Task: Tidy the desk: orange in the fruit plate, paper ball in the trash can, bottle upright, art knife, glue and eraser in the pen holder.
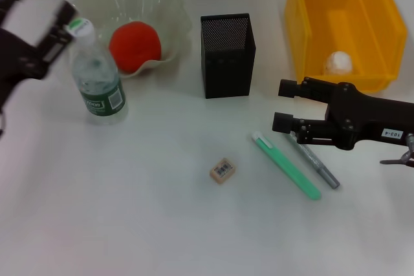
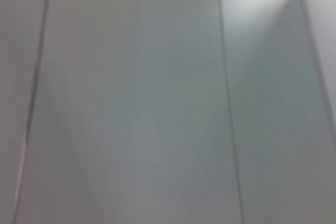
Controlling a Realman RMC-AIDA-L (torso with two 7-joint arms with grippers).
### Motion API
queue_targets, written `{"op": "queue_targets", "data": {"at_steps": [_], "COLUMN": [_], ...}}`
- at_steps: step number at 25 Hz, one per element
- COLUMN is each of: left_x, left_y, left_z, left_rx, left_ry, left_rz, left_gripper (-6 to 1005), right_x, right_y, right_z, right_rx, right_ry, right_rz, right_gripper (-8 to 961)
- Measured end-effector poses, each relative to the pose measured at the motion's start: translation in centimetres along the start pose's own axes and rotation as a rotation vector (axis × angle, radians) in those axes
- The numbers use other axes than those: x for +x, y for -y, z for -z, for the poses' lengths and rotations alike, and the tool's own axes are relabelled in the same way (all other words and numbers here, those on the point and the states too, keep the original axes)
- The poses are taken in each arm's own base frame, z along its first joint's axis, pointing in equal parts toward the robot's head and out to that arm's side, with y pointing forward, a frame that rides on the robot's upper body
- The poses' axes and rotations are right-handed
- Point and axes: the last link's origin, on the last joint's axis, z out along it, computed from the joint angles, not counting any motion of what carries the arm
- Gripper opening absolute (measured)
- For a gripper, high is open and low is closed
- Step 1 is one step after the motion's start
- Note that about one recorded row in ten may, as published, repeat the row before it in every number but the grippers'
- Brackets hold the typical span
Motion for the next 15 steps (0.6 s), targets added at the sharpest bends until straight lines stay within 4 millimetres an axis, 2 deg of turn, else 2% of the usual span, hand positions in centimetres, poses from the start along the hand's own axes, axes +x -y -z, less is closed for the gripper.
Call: {"op": "queue_targets", "data": {"at_steps": [2, 4, 5, 7, 9, 10, 11, 12, 13, 14, 15], "left_x": [2.2, 3.5, 4.5, 4.8, 5.1, 5.0, 4.8, 4.6, 3.9, 3.9, 3.4], "left_y": [0.1, 0.4, 0.9, 0.9, 0.9, 0.9, 0.8, 0.8, 0.5, 0.5, 0.3], "left_z": [1.2, 2.0, 2.3, 2.3, 2.2, 2.3, 2.4, 2.5, 2.6, 2.6, 2.6], "left_rx": [-0.012, -0.049, -0.161, -0.229, -0.455, -0.495, -0.536, -0.584, -0.638, -0.638, -0.665], "left_ry": [-0.121, -0.169, -0.136, -0.096, 0.078, 0.118, 0.163, 0.221, 0.302, 0.302, 0.35], "left_rz": [-0.005, 0.018, 0.071, 0.096, 0.15, 0.159, 0.169, 0.178, 0.194, 0.194, 0.202], "left_gripper": [791, 818, 832, 832, 832, 832, 832, 832, 832, 832, 832], "right_x": [-0.1, -0.4, -0.7, -1.9, -4.1, -6.6, -6.6, -8.2, -10.4, -10.4, -11.4], "right_y": [0.0, 0.1, 0.2, 0.5, 0.8, 0.8, 0.8, 0.7, 0.2, 0.2, -0.2], "right_z": [0.0, 0.2, 0.4, 1.2, 2.2, 3.0, 3.0, 3.3, 3.4, 3.4, 3.1], "right_rx": [0.003, 0.011, 0.018, 0.03, 0.037, 0.051, 0.051, 0.072, 0.128, 0.128, 0.167], "right_ry": [0.005, 0.023, 0.038, 0.054, 0.018, -0.07, -0.07, -0.146, -0.3, -0.3, -0.398], "right_rz": [0.002, 0.006, 0.011, 0.016, 0.011, -0.008, -0.008, -0.012, -0.02, -0.02, -0.031], "right_gripper": [776, 775, 774, 773, 772, 771, 770, 770, 769, 768, 768]}}
